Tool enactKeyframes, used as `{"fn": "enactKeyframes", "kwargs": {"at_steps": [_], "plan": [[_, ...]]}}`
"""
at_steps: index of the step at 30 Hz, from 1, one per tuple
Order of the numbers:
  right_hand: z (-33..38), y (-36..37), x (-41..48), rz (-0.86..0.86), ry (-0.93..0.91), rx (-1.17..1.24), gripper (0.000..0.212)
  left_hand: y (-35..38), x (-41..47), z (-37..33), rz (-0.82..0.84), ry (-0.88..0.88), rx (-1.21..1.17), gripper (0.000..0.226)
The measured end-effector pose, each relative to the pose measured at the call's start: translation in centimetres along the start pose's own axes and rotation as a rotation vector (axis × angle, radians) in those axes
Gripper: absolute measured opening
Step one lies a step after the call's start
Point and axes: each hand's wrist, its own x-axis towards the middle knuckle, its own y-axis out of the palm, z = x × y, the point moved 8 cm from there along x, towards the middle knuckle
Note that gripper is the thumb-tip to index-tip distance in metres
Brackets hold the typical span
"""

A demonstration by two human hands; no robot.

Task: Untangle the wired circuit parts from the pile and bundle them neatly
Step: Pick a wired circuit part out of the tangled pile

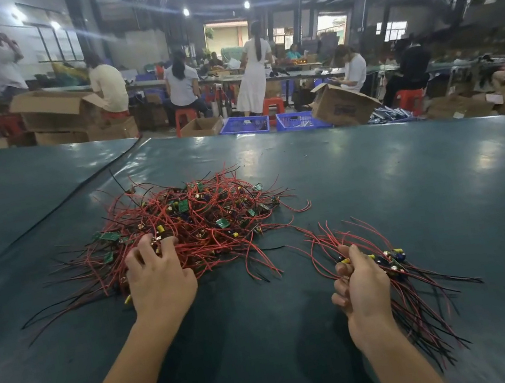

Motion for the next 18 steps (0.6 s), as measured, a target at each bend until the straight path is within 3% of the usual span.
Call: {"fn": "enactKeyframes", "kwargs": {"at_steps": [4,11,18], "plan": [[0.0,0.1,0.0,0.001,0.0,-0.004,0.021,0.4,0.2,0.3,0.042,-0.007,-0.007,0.051],[-0.1,0.2,0.1,0.01,-0.002,-0.008,0.019,-0.7,-0.1,-1.1,-0.057,0.091,-0.143,0.039],[0.0,0.3,0.0,0.009,-0.015,-0.023,0.02,-4.3,-2.0,-4.7,-0.339,0.418,-0.383,0.037]]}}
